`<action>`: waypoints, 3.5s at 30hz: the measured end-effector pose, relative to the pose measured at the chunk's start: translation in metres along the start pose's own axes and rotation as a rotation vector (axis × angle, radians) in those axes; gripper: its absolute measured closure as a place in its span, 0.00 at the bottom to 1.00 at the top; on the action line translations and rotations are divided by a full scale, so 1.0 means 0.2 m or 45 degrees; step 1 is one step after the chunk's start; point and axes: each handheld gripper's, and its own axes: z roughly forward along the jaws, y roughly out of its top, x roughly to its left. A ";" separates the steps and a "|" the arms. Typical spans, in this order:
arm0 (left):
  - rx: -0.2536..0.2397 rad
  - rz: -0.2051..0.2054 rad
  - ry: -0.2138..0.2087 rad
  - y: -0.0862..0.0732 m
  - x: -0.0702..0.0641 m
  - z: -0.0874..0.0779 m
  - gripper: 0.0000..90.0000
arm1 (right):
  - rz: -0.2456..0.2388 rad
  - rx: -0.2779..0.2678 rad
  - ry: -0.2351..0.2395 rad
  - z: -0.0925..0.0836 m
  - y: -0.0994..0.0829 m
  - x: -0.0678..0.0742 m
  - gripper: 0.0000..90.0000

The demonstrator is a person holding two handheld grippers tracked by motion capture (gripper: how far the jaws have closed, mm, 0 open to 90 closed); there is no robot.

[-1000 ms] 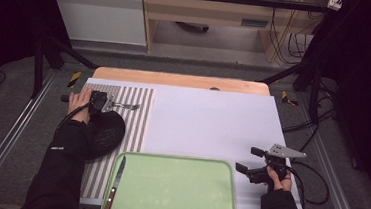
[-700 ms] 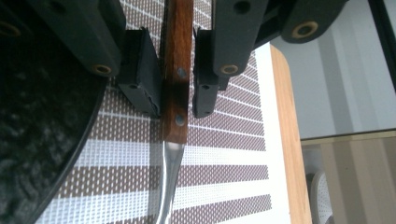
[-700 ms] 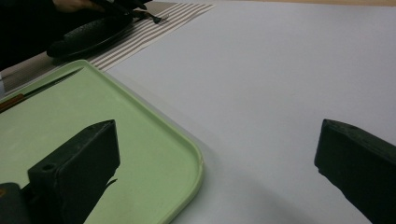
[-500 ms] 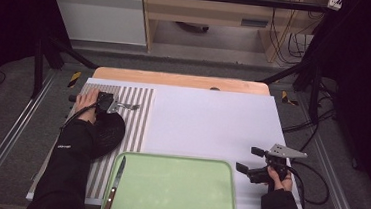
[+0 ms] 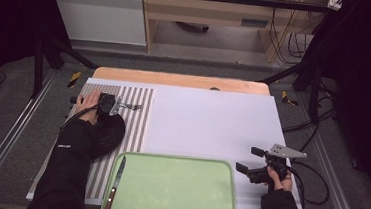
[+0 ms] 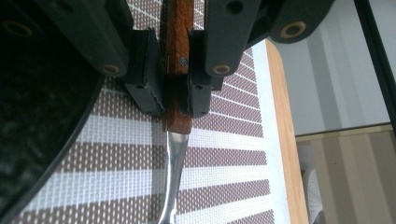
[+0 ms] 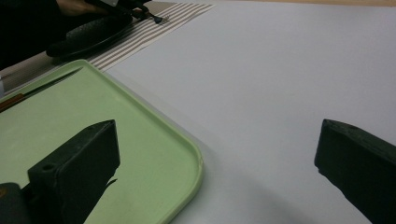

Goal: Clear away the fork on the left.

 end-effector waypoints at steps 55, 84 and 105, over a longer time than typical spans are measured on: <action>-0.137 -0.286 0.082 0.20 -0.15 -0.55 0.85 | 0.003 -0.005 0.000 0.00 0.00 0.00 0.00; -0.199 -0.518 0.018 0.33 -0.34 -0.77 0.85 | 0.003 -0.004 0.002 0.00 0.00 0.00 0.00; -0.156 -0.688 -0.035 0.42 -0.47 -0.90 0.85 | 0.005 -0.009 0.007 0.00 0.00 0.00 0.00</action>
